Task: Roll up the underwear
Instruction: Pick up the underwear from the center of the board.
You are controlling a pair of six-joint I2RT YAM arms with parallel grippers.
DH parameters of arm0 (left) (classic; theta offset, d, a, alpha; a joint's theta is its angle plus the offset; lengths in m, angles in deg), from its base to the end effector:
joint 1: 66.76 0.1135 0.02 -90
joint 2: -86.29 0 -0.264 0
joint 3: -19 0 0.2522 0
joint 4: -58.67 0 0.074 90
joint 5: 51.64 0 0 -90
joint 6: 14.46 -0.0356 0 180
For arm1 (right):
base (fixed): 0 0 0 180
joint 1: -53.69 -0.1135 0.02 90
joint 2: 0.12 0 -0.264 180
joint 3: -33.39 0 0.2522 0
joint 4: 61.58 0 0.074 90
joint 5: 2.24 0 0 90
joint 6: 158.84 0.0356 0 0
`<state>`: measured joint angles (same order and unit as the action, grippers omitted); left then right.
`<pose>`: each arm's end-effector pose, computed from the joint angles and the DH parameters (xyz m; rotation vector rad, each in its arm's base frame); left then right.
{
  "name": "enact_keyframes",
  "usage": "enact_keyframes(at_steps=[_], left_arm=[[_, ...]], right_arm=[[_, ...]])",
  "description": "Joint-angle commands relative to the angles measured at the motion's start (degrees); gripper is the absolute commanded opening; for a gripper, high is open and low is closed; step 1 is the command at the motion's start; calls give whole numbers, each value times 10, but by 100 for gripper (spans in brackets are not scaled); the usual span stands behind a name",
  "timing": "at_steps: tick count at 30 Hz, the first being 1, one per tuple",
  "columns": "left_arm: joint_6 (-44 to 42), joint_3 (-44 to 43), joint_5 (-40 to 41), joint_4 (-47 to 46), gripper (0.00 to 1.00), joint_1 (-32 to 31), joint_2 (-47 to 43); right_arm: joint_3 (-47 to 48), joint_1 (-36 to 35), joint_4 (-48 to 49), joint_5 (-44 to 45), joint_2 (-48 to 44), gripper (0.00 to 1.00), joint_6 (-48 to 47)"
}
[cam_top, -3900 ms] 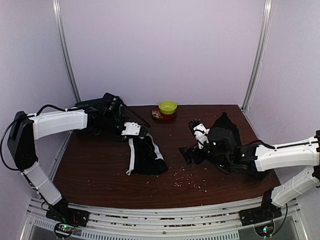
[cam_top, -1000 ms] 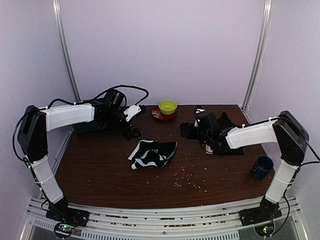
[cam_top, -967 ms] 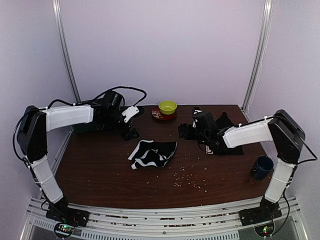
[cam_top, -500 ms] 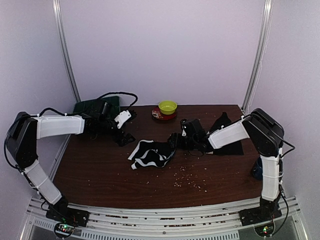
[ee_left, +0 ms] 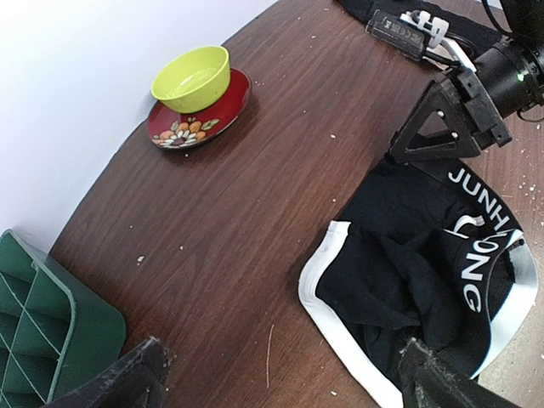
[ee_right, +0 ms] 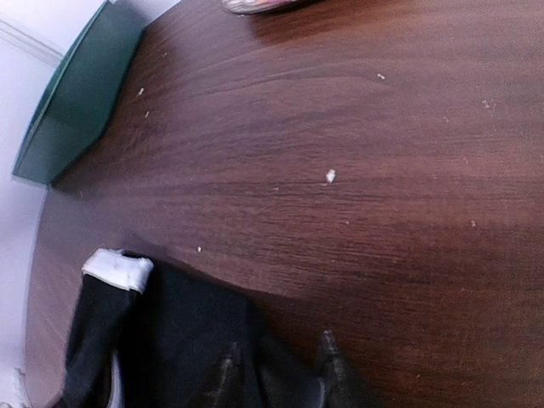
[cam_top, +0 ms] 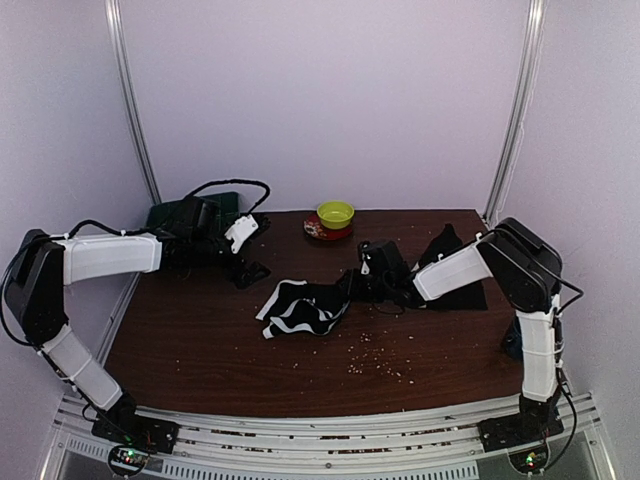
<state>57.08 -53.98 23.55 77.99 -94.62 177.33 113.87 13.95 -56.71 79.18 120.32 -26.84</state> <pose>0.3058 -0.1719 0.2335 1.0040 1.9844 -0.3774 0.3322 0.2831 0.1164 -0.0451 2.3453 0.9299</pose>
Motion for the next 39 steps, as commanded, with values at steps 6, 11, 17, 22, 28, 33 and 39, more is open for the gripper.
enact_keyframes(at_steps=[6, 11, 17, 22, 28, 33, 39], left_arm=[[10, 18, 12, -49, 98, 2, -18], [23, 44, 18, -85, 98, 19, -62], [20, 100, -44, -139, 98, 34, -142], [1, 115, -99, -145, 98, 34, -155], [-31, 110, -167, -130, 98, 33, -127], [-92, 97, -271, -86, 98, 33, -95], [-117, 65, -284, -47, 98, 6, -34]], right_arm=[[111, 2, -61, 21, -10, 0, -100], [156, -27, -91, 5, -81, 0, -245], [92, -77, -102, -68, -196, 0, -335], [-12, -92, -72, -114, -276, 0, -354], [-77, -92, -48, -128, -320, 0, -346], [-106, -92, -13, -135, -338, 0, -333], [-121, -92, 11, -113, -346, 0, -325]])
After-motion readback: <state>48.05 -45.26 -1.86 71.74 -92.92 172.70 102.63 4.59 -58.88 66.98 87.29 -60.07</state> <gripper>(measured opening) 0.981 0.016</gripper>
